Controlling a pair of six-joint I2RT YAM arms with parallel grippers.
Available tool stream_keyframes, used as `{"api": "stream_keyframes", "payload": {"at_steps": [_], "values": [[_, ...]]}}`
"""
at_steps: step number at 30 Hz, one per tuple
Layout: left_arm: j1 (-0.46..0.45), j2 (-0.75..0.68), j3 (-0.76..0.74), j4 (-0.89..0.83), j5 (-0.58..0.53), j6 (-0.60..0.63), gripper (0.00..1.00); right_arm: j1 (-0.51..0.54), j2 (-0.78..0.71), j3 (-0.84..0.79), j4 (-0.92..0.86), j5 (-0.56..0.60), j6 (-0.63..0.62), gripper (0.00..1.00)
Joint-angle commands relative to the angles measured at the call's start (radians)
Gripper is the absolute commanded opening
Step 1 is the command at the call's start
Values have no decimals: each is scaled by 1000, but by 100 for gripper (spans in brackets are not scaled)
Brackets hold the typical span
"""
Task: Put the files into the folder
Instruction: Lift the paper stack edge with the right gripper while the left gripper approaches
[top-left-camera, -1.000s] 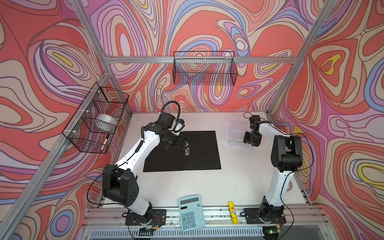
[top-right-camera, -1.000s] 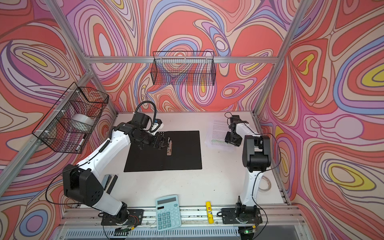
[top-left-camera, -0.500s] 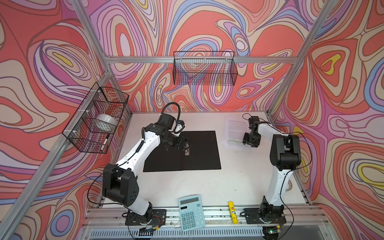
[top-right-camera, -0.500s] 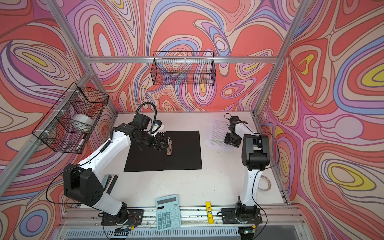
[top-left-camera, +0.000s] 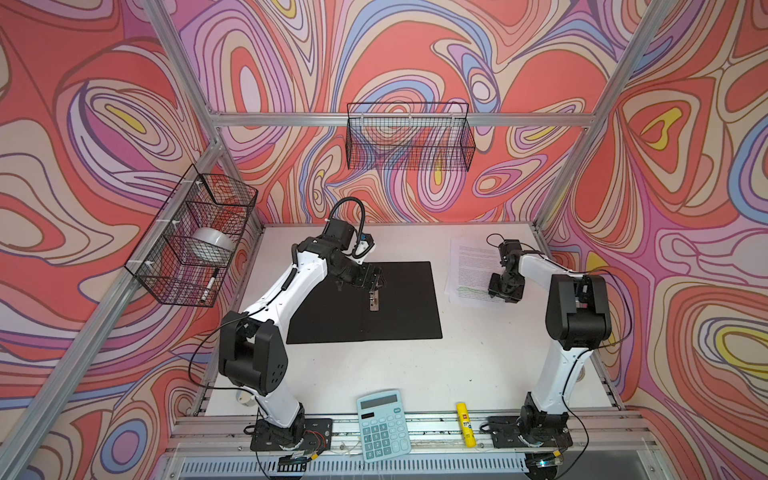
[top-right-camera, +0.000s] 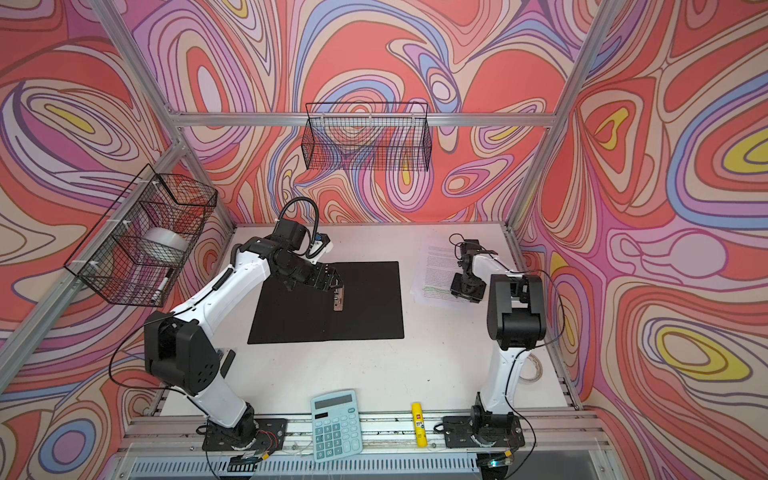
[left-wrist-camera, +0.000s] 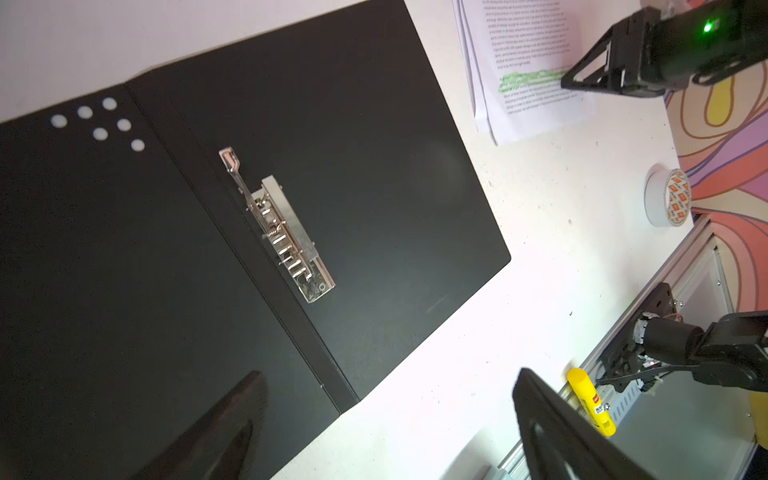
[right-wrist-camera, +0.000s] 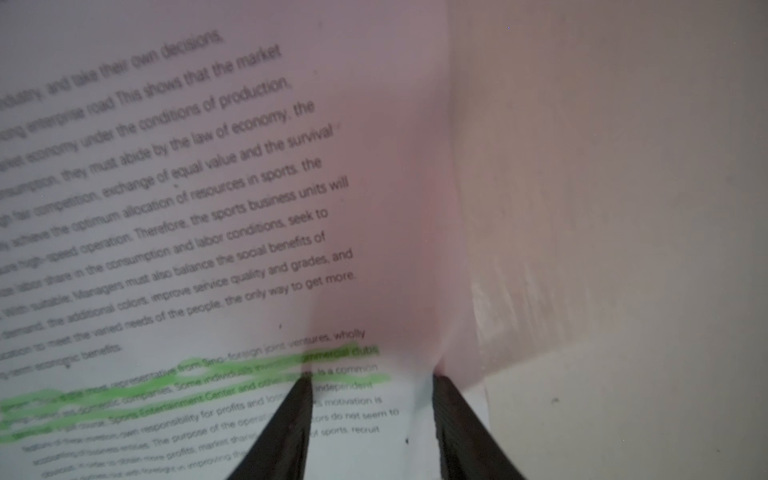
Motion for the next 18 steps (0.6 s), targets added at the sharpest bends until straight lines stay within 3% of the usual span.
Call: {"api": "stream_keyframes", "payload": {"at_steps": [1, 6, 11, 18], "values": [[-18, 64, 98, -72, 39, 11, 91, 9, -28, -77, -53, -6, -5, 49], [-84, 168, 207, -86, 39, 1, 91, 19, -117, -119, -65, -18, 17, 50], [-151, 276, 308, -51, 70, -76, 91, 17, -191, -47, -88, -10, 49, 53], [-224, 424, 469, -75, 83, -95, 91, -59, -151, 42, -27, -29, 68, 55]]}}
